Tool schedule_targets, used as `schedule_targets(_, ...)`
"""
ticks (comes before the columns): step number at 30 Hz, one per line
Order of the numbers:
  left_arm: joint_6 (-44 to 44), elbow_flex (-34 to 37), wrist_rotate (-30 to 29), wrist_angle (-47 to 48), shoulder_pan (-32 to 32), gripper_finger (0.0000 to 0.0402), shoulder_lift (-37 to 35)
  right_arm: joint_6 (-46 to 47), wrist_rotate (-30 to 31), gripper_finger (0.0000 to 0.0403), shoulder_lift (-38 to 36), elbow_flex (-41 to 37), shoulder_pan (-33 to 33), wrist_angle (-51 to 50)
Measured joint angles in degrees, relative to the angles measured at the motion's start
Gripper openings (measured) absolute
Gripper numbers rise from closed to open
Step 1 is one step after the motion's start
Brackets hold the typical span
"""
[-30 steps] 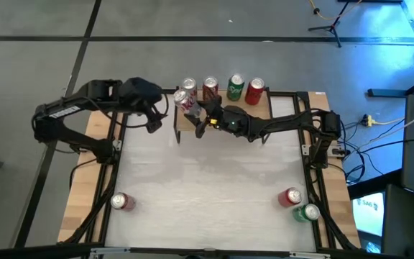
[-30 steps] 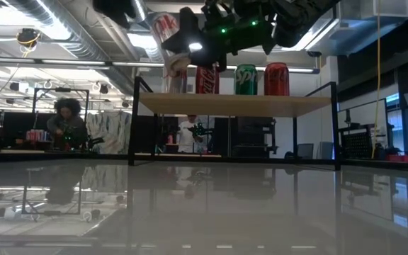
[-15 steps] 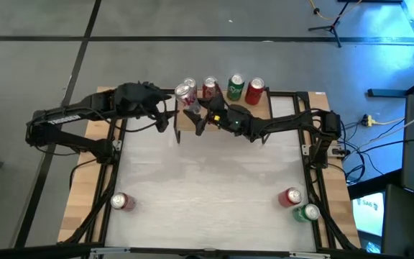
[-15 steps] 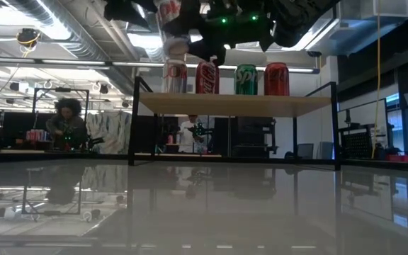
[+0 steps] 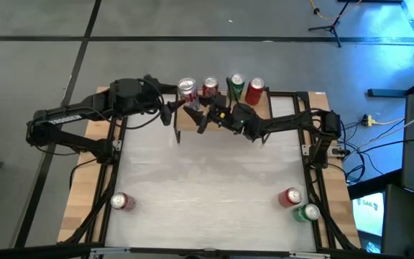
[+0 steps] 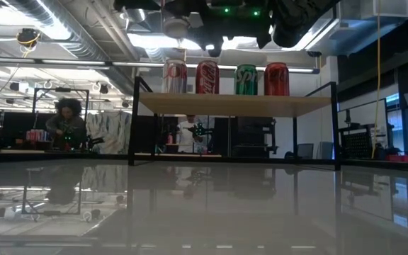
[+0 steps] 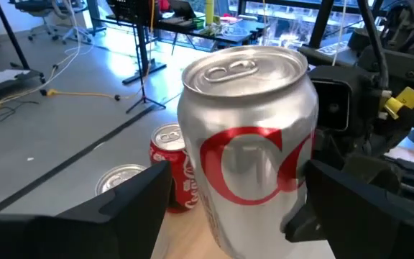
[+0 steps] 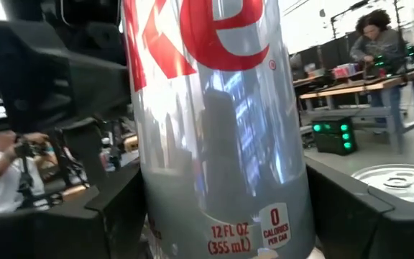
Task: Place canned beverage on shelf
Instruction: Put the red-silver soda can aligned with the other red-silver soda can on the shelf
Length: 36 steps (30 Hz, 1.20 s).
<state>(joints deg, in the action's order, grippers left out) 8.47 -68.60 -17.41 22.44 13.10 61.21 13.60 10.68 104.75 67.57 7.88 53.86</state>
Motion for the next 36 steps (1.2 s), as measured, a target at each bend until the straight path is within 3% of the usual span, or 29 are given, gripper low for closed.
schedule_targets(19,3.1,0.0,-1.6,-4.0,0.0,0.0307,3.3,1.4,-0.9,0.0303,0.0,0.0,0.1,-0.5)
schedule_targets(26,0.7,0.0,1.0,-4.1,0.0,0.0307,3.4,1.4,-1.2,0.0303,0.0,0.0,0.0,-0.5)
schedule_targets(30,4.7,-0.1,-4.6,-3.8,-0.1,0.0307,4.4,1.4,-0.8,0.0303,0.0,0.0,0.1,-0.7)
schedule_targets(36,3.1,-0.1,-1.8,-5.4,0.1,0.0307,5.7,1.5,-0.3,0.0303,0.1,-0.1,0.1,-1.1)
